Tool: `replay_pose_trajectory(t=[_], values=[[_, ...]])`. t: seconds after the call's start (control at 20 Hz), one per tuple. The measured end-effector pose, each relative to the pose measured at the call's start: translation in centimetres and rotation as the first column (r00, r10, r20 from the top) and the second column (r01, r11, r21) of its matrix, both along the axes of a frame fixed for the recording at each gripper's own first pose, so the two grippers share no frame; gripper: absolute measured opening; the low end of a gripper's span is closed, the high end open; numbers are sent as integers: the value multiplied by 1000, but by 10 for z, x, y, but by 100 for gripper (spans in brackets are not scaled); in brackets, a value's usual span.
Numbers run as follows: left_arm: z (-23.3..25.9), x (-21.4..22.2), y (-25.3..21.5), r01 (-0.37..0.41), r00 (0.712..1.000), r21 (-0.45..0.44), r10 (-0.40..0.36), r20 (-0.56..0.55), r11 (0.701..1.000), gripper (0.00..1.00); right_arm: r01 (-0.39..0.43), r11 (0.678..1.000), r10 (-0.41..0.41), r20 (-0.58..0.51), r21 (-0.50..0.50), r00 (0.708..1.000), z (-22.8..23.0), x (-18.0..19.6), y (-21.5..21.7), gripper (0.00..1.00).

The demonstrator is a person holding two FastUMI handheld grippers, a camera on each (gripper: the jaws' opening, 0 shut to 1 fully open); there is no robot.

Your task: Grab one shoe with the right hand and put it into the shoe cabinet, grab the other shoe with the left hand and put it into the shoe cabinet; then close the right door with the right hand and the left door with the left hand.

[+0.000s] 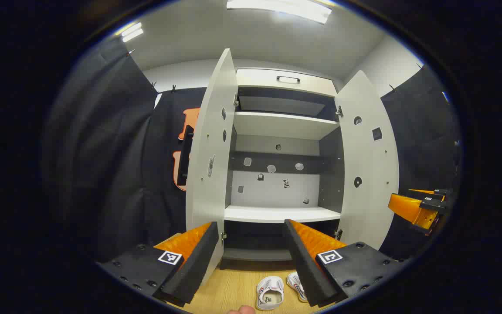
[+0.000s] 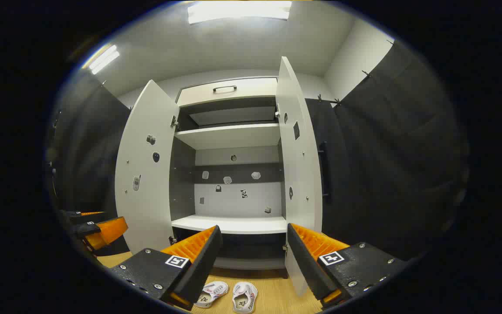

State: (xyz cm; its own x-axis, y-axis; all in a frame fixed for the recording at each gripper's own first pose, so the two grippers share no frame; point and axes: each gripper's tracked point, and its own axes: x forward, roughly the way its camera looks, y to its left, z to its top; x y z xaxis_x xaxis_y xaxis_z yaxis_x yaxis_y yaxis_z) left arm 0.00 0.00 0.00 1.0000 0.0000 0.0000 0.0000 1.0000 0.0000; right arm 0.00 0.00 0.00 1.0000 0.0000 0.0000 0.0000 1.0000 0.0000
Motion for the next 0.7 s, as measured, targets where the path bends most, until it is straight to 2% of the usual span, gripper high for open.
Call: replay_pose_trajectory(t=[0.2,0.25,0.3,0.35,0.4,0.45,0.5,0.55,0.7], values=[[-4,0,1,-4,1000,-6,4,-10,1000,99,-2,1000,2,2,-9,1000,1,1,0,93],[-4,1,2,-6,1000,-5,6,-10,1000,97,-4,1000,4,1,-10,1000,0,1,1,93],[-4,1,2,-7,1000,-3,7,-9,1000,97,-5,1000,5,0,-10,1000,0,2,2,97],[-3,1,2,-7,1000,-3,7,-6,1000,97,-6,1000,6,2,-11,1000,1,3,2,97],[-3,1,2,-8,1000,-2,8,-5,1000,97,-7,1000,7,5,-11,1000,2,4,3,93],[-3,2,3,-10,1000,-1,10,-4,1000,97,-8,1000,9,9,-11,1000,2,5,3,93],[-2,2,3,-11,1000,0,11,-1,1000,97,-10,1000,10,11,-12,1000,4,5,4,97],[-1,2,4,-13,1000,1,13,1,1000,97,-11,1000,11,13,-14,1000,4,6,4,93],[-1,4,5,-16,1000,3,16,2,1000,97,-13,1000,13,18,-13,1000,5,9,5,93]])
